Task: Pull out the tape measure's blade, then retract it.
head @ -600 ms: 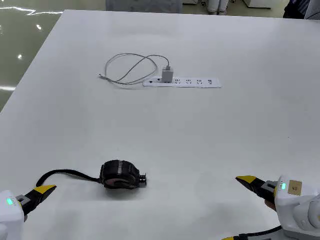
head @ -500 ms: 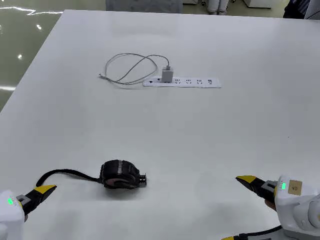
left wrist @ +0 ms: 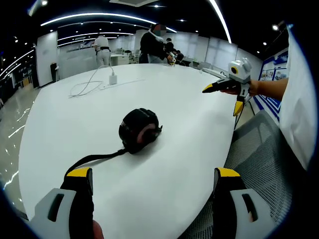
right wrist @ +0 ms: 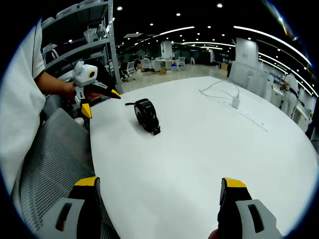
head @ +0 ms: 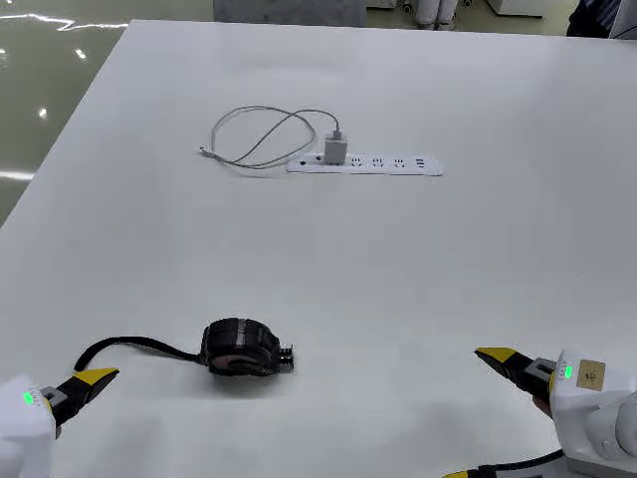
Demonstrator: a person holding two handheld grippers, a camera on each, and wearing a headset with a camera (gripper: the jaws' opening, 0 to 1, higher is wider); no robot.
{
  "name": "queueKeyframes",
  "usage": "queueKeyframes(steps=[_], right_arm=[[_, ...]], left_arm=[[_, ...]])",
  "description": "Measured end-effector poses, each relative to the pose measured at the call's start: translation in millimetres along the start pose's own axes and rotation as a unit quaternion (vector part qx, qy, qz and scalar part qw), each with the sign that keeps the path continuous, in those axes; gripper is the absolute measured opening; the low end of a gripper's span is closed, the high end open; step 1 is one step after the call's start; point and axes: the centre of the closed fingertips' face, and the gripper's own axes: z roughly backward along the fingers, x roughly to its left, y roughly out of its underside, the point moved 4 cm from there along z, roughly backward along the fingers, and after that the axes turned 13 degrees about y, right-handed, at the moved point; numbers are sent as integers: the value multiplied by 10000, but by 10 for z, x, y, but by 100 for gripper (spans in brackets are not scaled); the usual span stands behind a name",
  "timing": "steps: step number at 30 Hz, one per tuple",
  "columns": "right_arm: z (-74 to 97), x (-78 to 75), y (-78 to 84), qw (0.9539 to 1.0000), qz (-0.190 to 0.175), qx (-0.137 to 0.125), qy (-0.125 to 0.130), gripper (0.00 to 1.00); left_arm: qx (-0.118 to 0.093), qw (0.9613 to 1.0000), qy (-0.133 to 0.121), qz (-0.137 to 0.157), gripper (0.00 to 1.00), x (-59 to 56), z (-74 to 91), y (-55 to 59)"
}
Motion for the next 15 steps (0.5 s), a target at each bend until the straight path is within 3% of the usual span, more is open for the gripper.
queueKeyframes(steps=[15], right_arm=[[-30, 7, -17, 10000, 6, 3, -66, 99]], left_arm=[[11, 10000, 71, 0, 99, 14, -19, -21]])
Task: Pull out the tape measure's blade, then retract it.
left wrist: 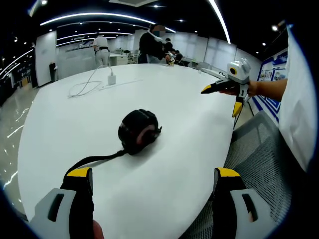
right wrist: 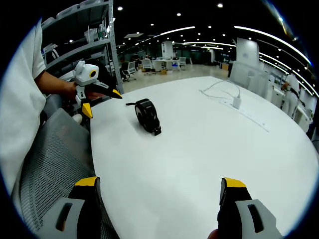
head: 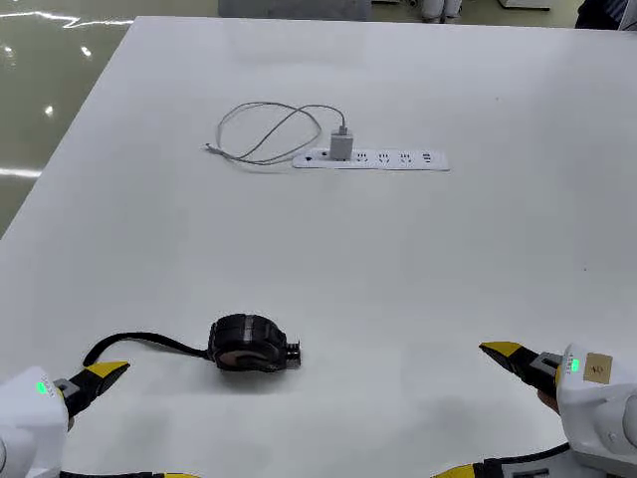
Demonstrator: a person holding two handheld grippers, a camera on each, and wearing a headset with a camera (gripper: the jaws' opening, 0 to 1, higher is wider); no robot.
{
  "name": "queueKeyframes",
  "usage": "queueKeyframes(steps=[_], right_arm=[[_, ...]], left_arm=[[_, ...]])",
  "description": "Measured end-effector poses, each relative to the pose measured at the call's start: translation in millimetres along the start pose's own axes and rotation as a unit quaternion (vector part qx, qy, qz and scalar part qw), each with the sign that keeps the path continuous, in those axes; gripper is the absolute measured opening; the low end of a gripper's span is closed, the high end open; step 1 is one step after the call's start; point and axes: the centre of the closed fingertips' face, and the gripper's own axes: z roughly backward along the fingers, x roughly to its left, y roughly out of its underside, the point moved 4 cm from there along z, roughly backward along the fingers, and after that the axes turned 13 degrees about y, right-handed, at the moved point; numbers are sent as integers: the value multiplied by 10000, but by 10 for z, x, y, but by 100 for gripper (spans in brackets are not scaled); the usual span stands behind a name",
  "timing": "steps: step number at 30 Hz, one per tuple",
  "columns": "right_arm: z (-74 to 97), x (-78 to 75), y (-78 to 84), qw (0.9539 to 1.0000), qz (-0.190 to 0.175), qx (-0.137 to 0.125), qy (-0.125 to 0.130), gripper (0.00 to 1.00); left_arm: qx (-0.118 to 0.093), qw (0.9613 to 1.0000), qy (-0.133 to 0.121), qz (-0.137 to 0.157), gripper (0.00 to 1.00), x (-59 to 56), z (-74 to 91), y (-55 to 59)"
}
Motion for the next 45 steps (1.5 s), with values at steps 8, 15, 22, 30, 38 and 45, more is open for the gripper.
queueKeyframes(steps=[8, 15, 22, 30, 38, 45], right_arm=[[-31, -16, 0, 10000, 37, 12, -35, 99], [-93, -35, -39, 9998, 157, 28, -113, 99], [-158, -50, -80, 9995, 236, 30, -192, 99], [-229, -92, -116, 9991, 329, 48, -255, 99], [-314, -114, -107, 9985, 396, 92, -363, 99], [-373, -137, -112, 9977, 500, 139, -427, 98]], left_arm=[[54, 9999, 80, -62, 99, 7, -39, -28], [140, 9996, 164, -182, 99, 65, -79, -71], [214, 9991, 228, -274, 99, 133, -123, -84], [277, 9985, 262, -382, 99, 254, -159, -140], [448, 9963, 416, -599, 99, 326, -256, -195], [518, 9945, 514, -757, 99, 375, -326, -260]])
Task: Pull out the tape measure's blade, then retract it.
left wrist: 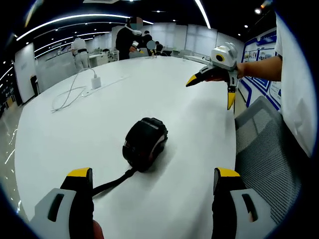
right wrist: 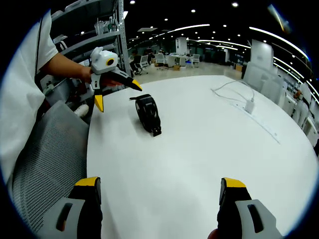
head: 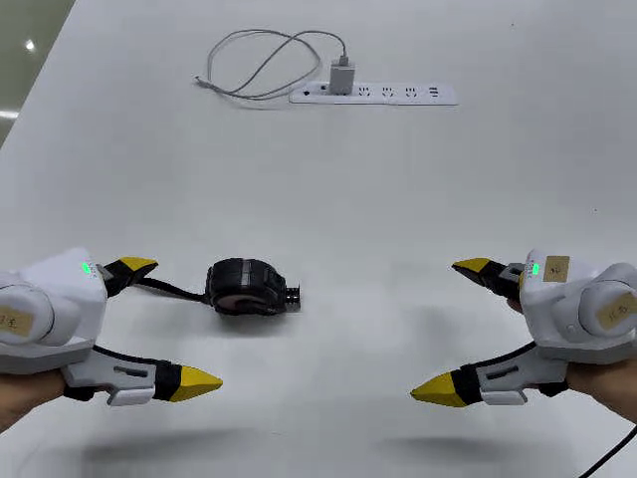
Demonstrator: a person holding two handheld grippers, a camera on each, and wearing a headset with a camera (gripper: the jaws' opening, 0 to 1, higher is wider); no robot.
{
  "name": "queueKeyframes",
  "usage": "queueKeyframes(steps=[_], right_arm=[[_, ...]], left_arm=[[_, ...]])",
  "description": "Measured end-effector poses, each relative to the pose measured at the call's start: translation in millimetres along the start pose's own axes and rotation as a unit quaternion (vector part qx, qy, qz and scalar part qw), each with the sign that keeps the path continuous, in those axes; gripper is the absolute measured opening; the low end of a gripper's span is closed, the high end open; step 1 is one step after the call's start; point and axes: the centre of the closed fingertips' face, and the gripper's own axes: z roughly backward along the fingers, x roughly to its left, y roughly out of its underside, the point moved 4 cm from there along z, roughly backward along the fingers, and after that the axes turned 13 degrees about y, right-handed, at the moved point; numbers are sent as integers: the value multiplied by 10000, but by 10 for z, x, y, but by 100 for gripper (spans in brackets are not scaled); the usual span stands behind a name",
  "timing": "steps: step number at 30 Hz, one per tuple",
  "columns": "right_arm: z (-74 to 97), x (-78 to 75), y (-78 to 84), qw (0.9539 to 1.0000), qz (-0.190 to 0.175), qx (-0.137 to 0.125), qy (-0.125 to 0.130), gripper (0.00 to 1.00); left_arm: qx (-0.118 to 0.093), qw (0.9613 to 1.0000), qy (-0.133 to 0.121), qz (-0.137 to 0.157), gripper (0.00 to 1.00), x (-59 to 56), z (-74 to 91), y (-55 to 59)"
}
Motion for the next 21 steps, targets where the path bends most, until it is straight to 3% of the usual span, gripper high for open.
queueKeyframes(steps=[12, 21], right_arm=[[-108, -64, -70, 9997, 226, 37, -97, 97], [-219, -87, -135, 9991, 384, 25, -182, 93]], left_arm=[[150, 9997, 60, -206, 98, 107, -51, -49], [262, 9992, 187, -248, 90, 156, -128, -65]])
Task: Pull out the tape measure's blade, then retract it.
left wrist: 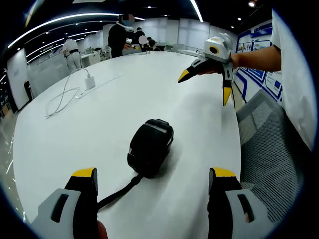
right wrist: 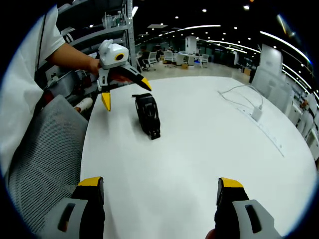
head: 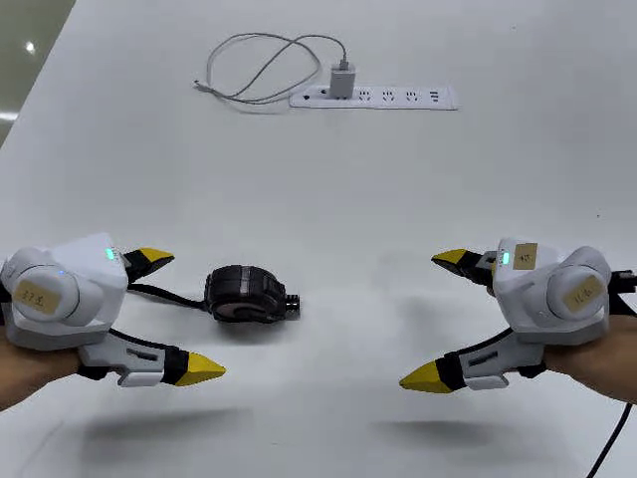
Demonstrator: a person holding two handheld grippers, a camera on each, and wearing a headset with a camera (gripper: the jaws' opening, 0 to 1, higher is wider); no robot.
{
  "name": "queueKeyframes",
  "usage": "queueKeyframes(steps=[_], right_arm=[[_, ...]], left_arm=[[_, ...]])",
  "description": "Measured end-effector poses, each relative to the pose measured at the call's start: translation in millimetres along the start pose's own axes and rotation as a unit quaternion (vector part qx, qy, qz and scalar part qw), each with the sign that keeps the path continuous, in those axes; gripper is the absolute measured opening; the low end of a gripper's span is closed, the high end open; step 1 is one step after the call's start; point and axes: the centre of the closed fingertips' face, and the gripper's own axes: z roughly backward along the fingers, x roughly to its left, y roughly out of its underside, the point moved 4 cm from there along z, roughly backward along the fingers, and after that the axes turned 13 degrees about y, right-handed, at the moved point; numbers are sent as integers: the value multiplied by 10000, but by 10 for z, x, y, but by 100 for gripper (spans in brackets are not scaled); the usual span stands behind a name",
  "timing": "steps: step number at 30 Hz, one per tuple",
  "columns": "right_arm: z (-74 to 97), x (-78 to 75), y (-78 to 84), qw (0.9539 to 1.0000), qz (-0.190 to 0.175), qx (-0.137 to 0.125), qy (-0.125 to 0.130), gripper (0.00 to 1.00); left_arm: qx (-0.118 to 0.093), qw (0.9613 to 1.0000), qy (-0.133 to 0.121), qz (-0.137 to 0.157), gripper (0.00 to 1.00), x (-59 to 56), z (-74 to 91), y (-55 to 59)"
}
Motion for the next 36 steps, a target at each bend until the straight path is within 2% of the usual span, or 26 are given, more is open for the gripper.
queueKeyframes(steps=[9, 24, 27, 36], right_arm=[[-111, -11, -53, 9999, 11, -32, -127, 91], [-251, 14, -165, 9994, 94, -70, -311, 88], [-274, 17, -182, 9993, 115, -71, -343, 88], [-319, 42, -196, 9990, 143, -72, -414, 86]], left_arm=[[134, 9997, 133, -126, 88, 57, -97, -22], [310, 9985, 380, -241, 74, 139, -185, -22], [333, 9984, 340, -301, 72, 164, -193, -30], [408, 9976, 397, -383, 56, 192, -231, -25]])
